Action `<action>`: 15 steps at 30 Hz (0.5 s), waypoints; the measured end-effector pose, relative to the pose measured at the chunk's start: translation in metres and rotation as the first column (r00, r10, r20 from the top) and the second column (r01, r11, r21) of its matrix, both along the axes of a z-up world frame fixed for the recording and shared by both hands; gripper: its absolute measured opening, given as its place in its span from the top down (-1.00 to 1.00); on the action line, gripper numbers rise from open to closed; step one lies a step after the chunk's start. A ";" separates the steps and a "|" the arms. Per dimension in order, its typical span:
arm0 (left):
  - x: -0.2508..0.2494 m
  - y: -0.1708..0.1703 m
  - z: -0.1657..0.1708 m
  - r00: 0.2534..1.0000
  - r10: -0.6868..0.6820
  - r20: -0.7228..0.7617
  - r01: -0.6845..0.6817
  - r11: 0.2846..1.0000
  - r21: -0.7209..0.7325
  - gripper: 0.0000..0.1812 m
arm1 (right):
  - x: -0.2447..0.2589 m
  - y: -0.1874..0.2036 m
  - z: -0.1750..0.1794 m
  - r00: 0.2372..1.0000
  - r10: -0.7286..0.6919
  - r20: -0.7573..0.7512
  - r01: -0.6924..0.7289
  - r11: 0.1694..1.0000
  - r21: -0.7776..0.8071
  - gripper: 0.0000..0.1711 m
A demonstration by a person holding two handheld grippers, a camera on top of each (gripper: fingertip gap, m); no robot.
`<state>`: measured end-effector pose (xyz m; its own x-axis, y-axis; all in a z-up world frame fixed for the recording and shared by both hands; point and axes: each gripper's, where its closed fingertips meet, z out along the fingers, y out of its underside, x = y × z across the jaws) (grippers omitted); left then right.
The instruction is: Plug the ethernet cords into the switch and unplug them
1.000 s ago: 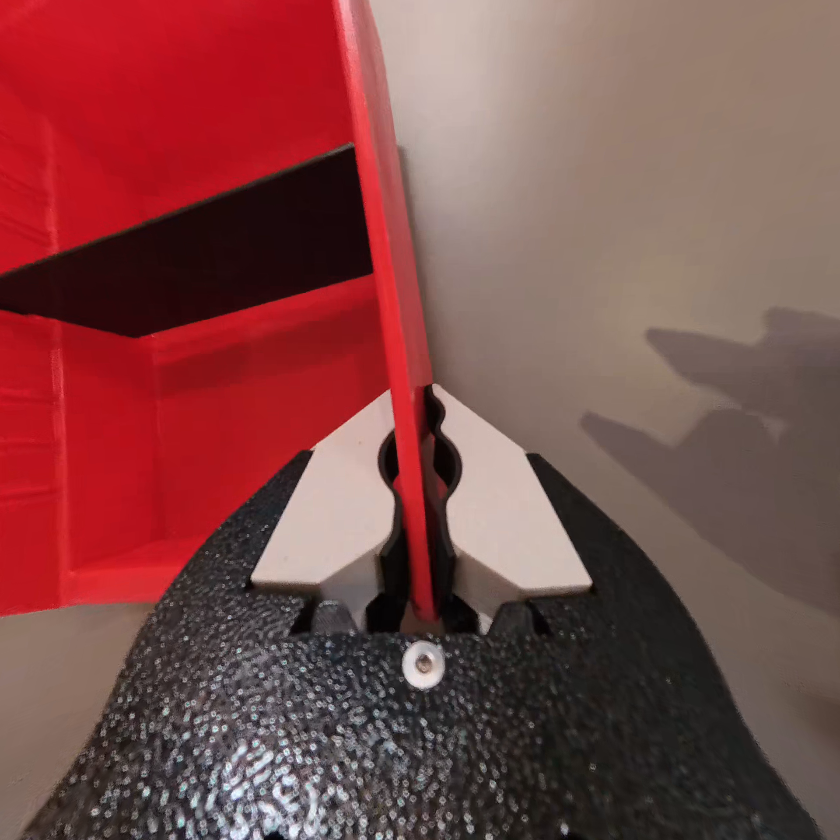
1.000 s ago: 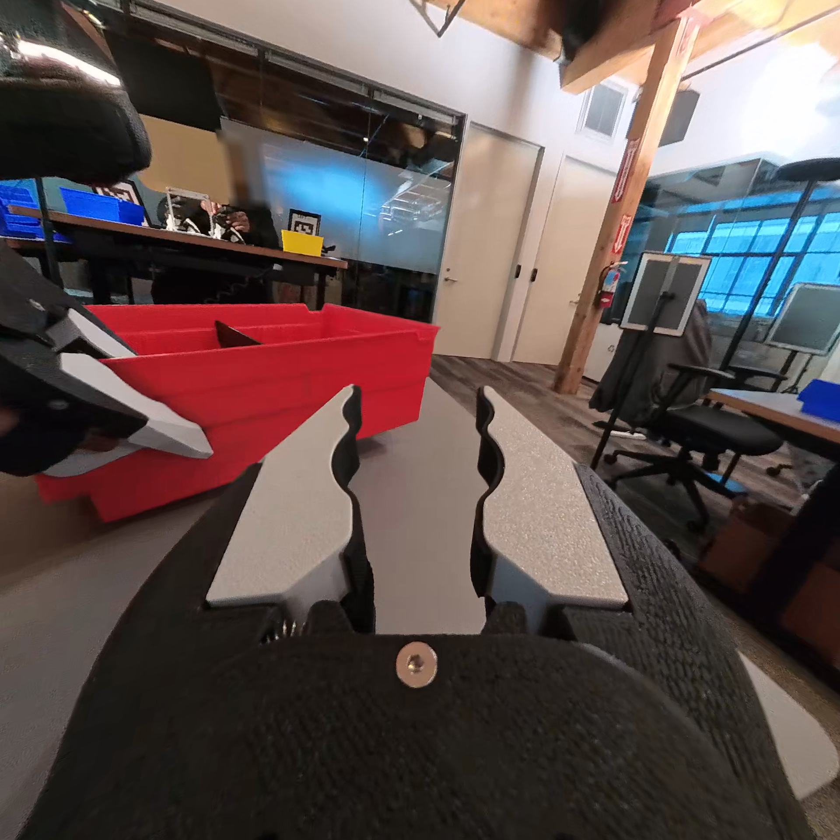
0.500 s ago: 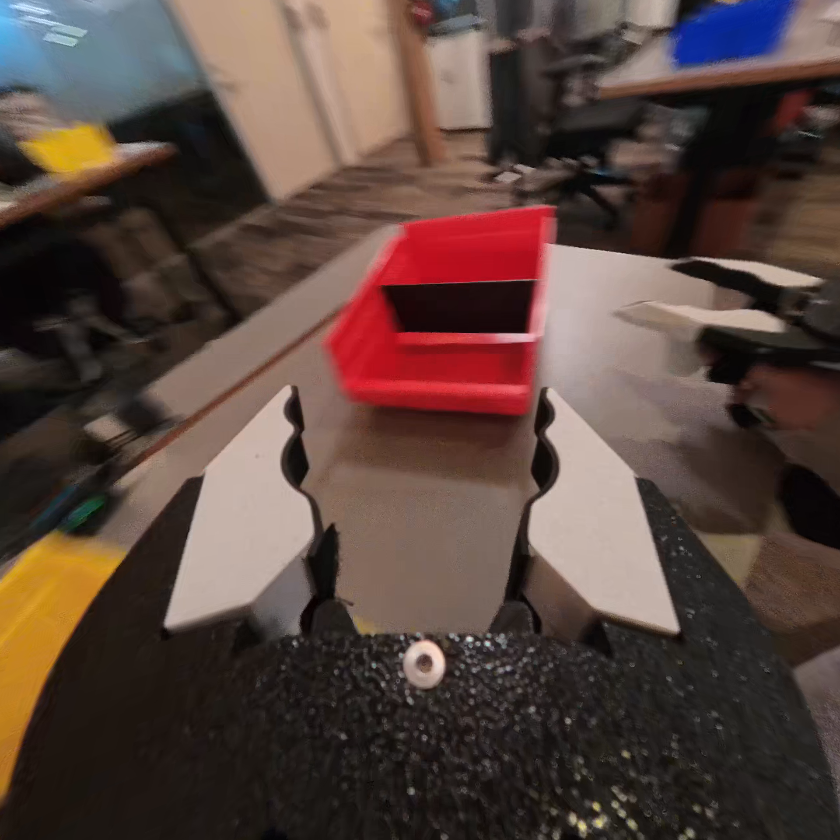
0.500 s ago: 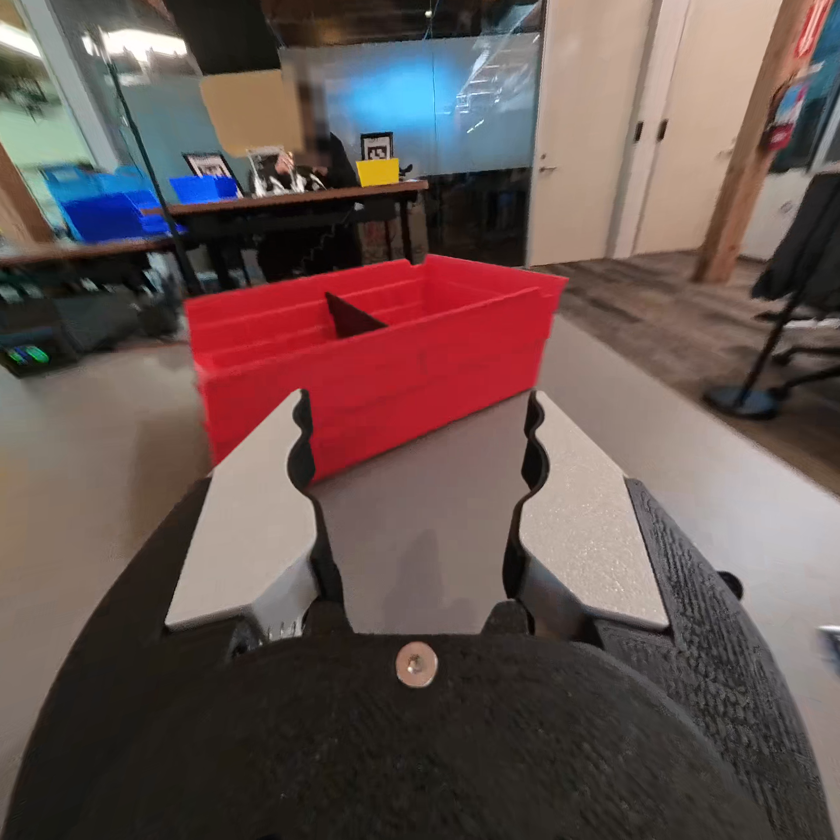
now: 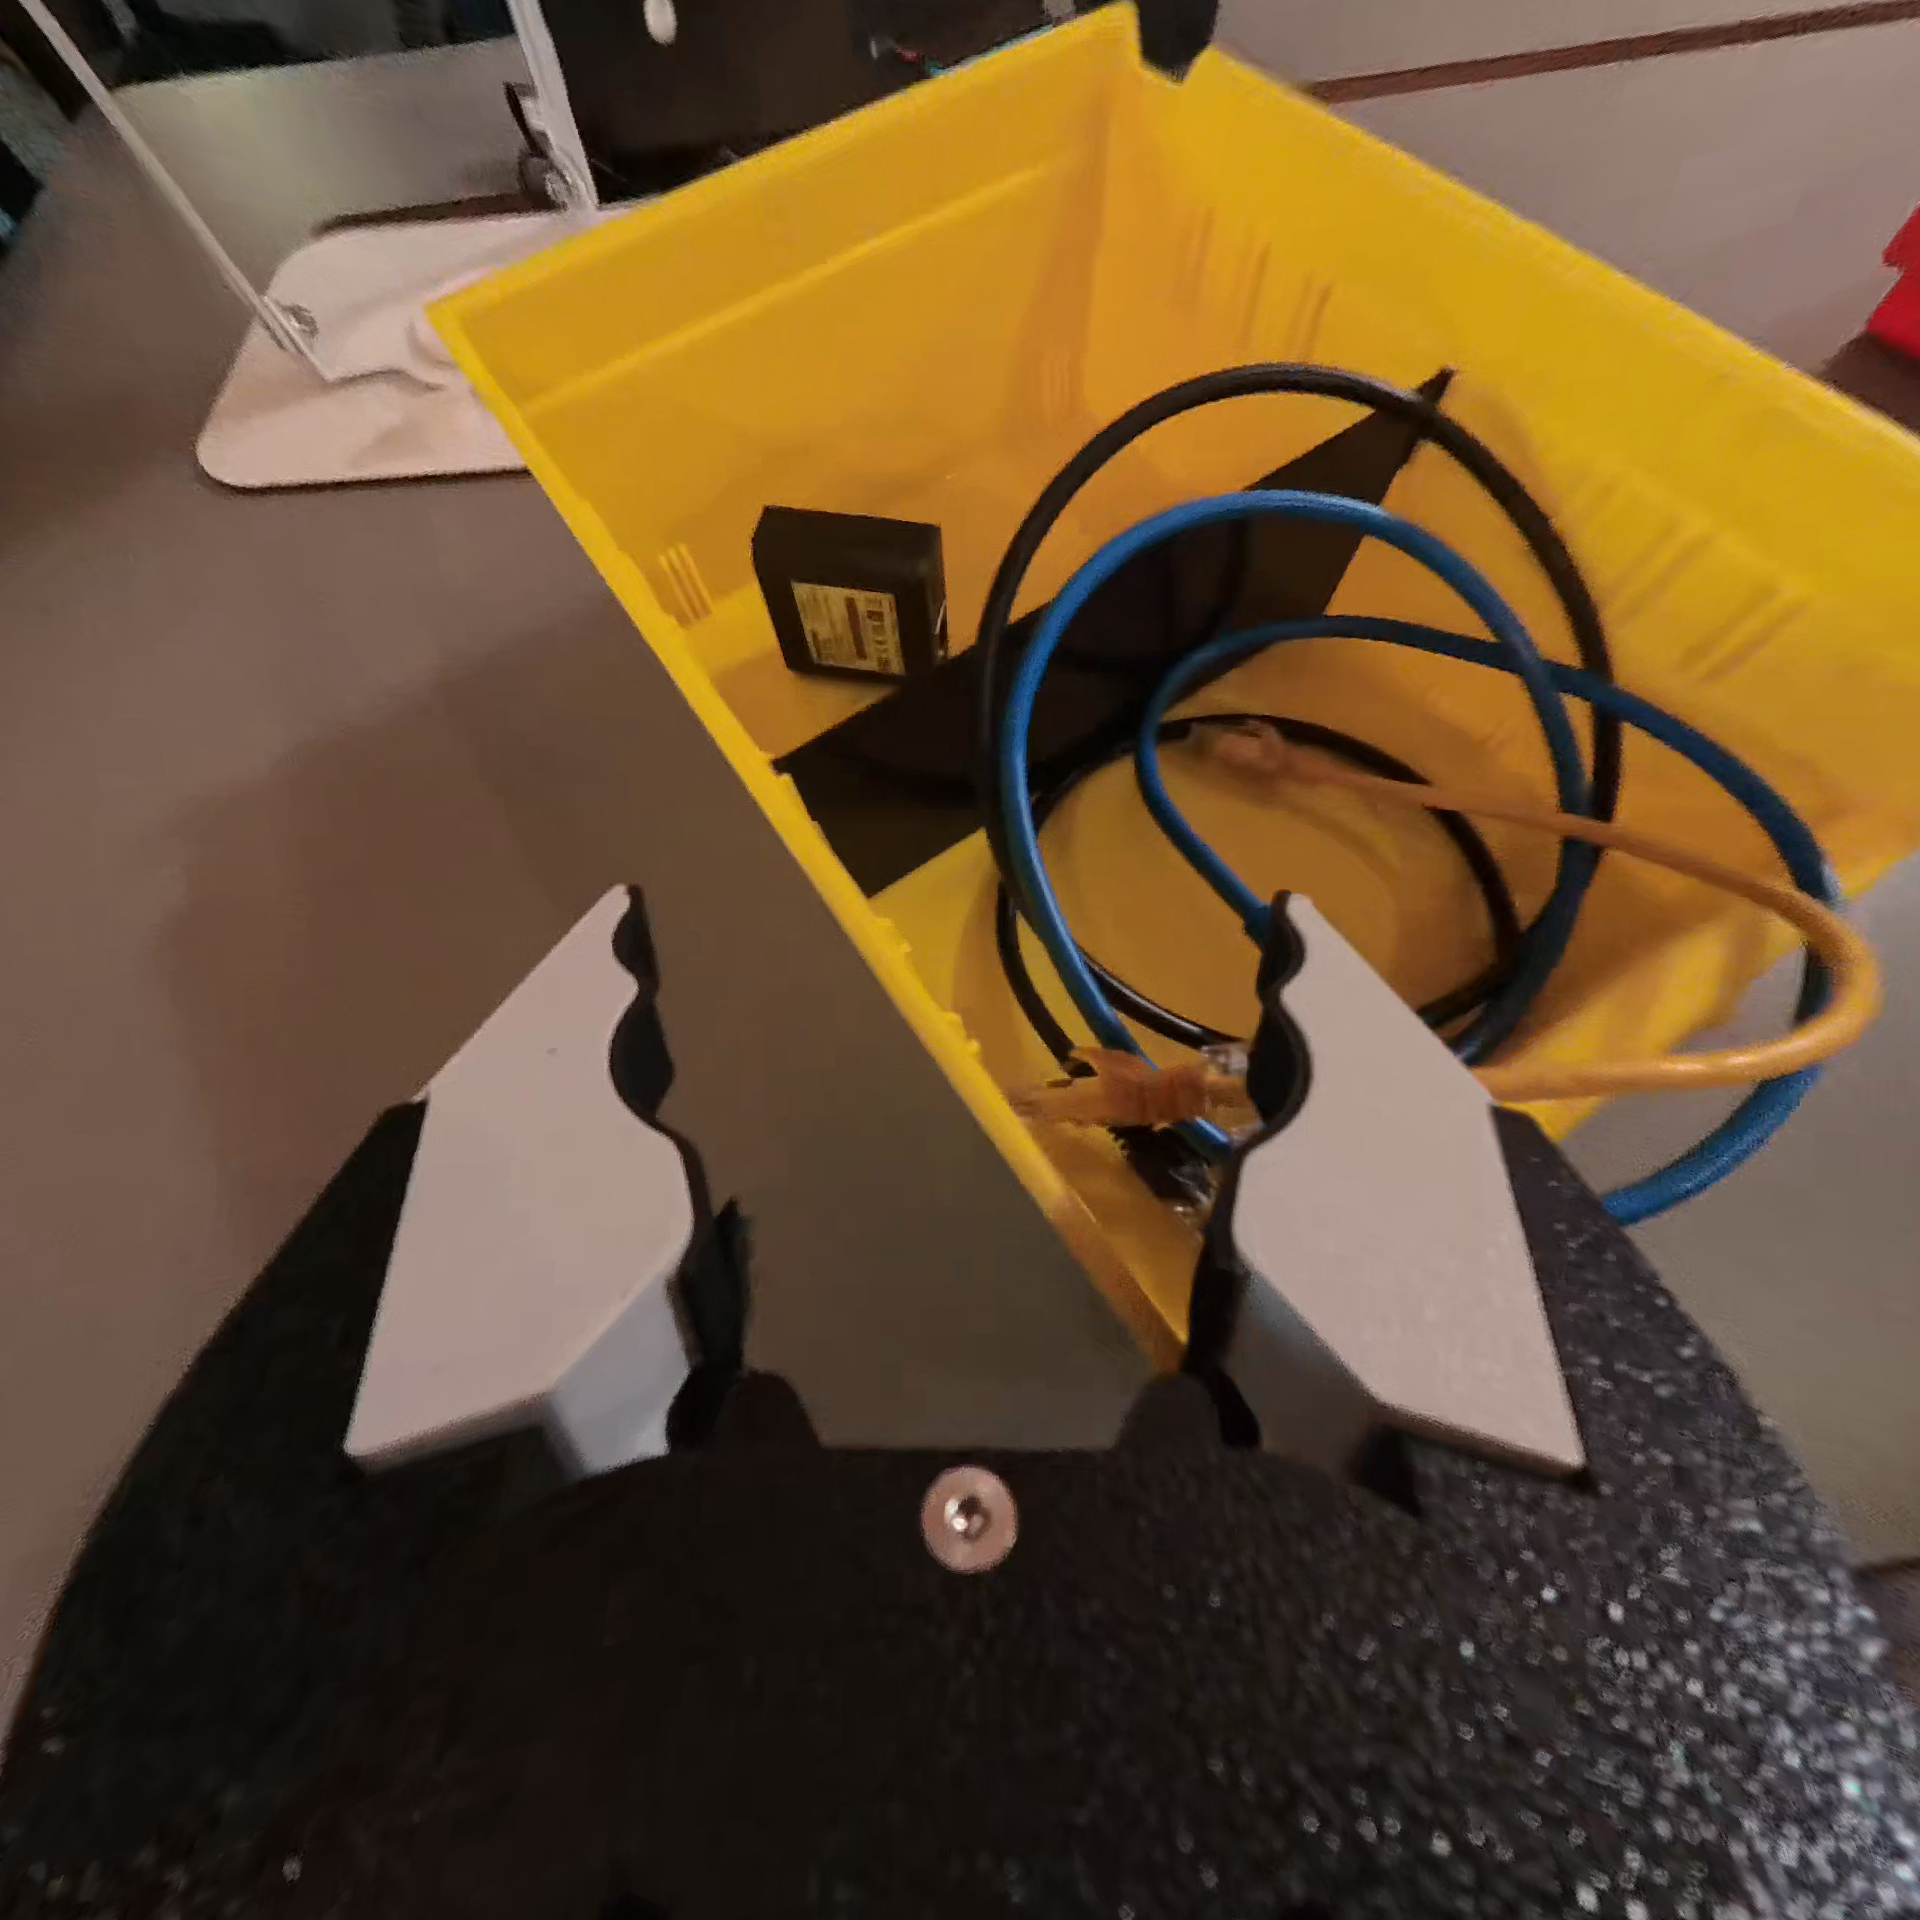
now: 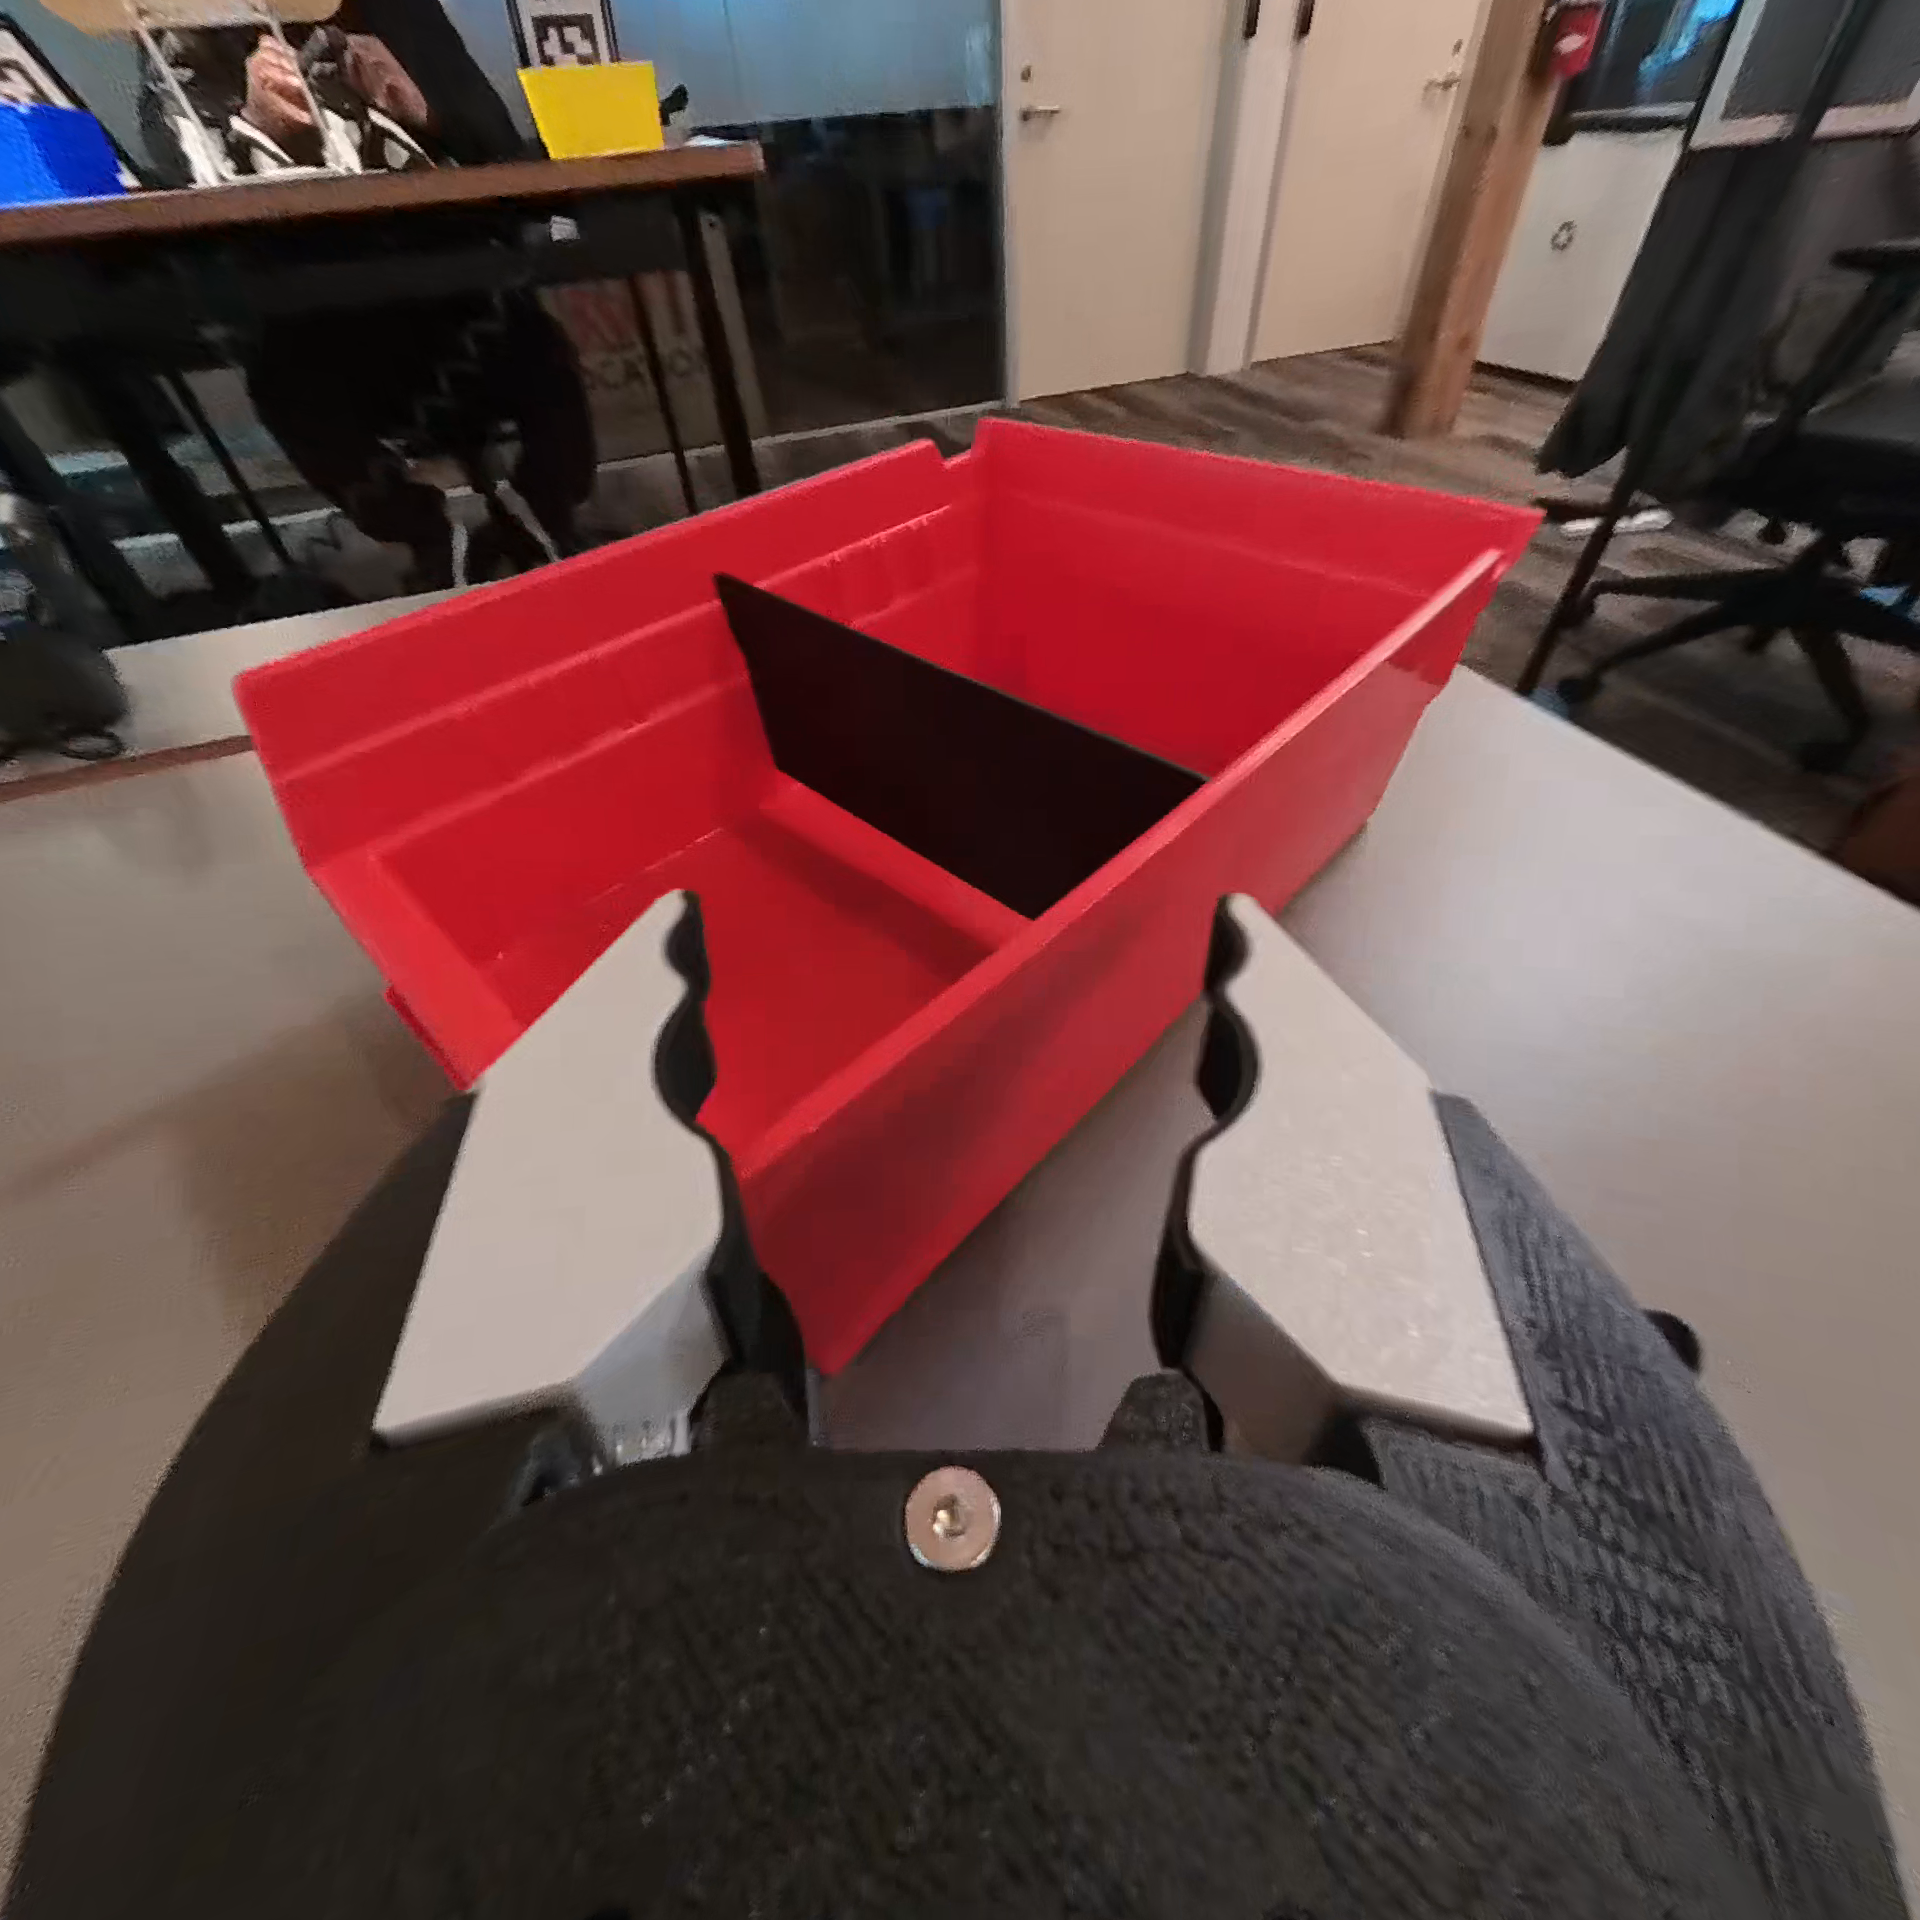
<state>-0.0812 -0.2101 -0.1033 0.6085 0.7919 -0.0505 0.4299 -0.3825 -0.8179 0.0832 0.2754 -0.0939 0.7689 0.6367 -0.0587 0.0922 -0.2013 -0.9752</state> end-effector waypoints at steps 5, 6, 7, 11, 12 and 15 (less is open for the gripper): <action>-0.011 -0.020 -0.006 0.999 0.030 0.037 -0.029 0.999 -0.030 0.26 | 0.019 0.007 -0.002 0.997 0.036 0.075 -0.035 0.999 -0.025 0.40; -0.014 -0.025 -0.008 0.998 0.038 0.042 -0.037 0.999 -0.037 0.38 | 0.025 0.009 -0.001 0.995 0.058 0.083 -0.054 0.998 -0.042 0.51; -0.015 -0.029 -0.012 0.997 0.040 0.066 -0.037 0.999 -0.040 0.49 | 0.033 0.012 0.000 0.993 0.073 0.087 -0.069 0.996 -0.052 0.62; -0.025 -0.039 -0.023 0.991 0.033 0.129 -0.034 0.999 0.009 0.75 | 0.064 0.029 0.000 0.983 0.109 0.144 -0.101 0.993 -0.063 0.91; -0.030 -0.044 -0.022 0.993 0.045 0.112 -0.047 0.999 0.011 0.84 | 0.071 0.031 0.000 0.978 0.120 0.169 -0.111 0.992 -0.062 0.95; -0.047 -0.064 -0.020 0.994 0.089 0.058 -0.087 0.996 -0.021 0.97 | 0.087 0.027 0.000 0.961 0.193 0.198 -0.182 0.981 -0.074 0.96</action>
